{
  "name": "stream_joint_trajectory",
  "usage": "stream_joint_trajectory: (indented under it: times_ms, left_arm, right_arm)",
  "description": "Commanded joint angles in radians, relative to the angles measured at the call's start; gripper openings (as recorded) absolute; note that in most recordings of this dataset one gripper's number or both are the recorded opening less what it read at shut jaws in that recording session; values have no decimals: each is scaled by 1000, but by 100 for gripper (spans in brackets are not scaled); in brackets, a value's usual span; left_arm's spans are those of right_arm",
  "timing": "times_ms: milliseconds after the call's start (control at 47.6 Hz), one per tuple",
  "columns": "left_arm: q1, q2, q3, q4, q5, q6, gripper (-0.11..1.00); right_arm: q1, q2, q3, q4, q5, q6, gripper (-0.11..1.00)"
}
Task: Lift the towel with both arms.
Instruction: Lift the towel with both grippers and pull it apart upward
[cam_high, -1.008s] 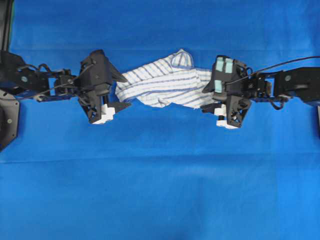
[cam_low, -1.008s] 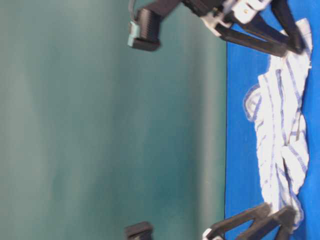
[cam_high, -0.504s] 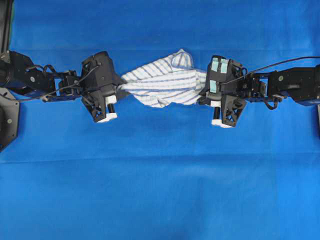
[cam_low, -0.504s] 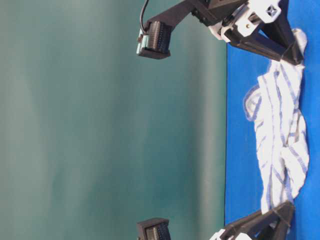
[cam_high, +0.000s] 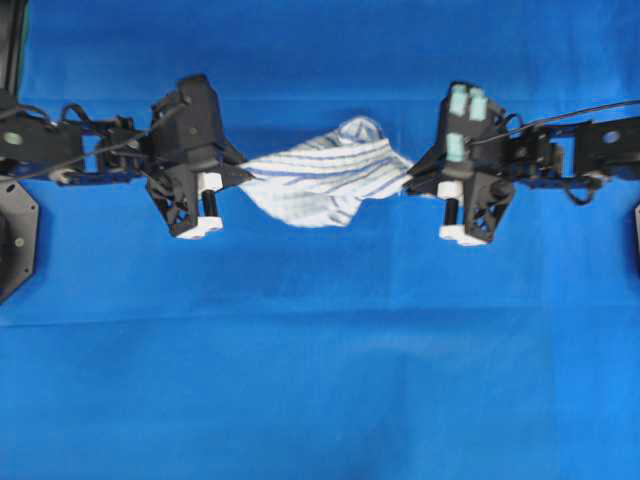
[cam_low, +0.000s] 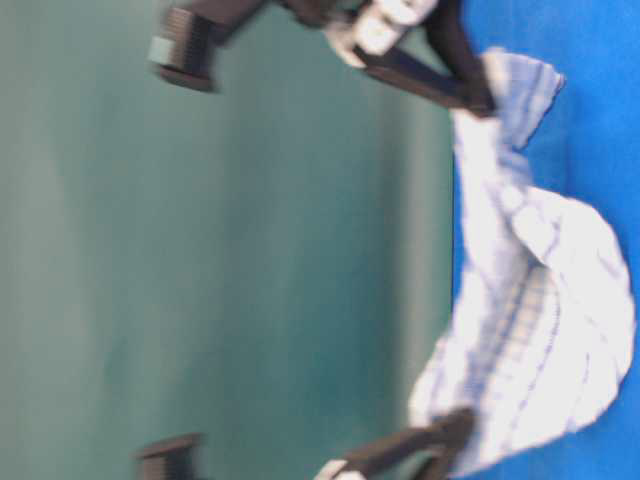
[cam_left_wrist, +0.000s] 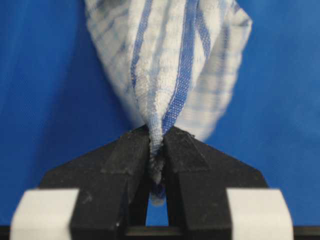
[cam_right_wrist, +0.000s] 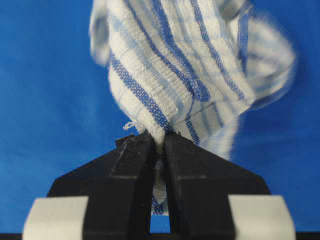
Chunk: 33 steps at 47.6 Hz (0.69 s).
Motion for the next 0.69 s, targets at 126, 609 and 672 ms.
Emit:
stream_joint_trajectory:
  times_ms: [126,609,672]
  left_arm:
    - [-28,-192,-80,0,117,3,3]
    - [-67,-383,-265,-2,293,6,3]
    - [-69,-390,-295,-2,324,6,3]
  right_arm:
    - [0,-193,-44,0,74,2,8]
    - [0,-422,-249,-44,333,-6,8]
    - [0,-433,-279,-55,360,-6,8]
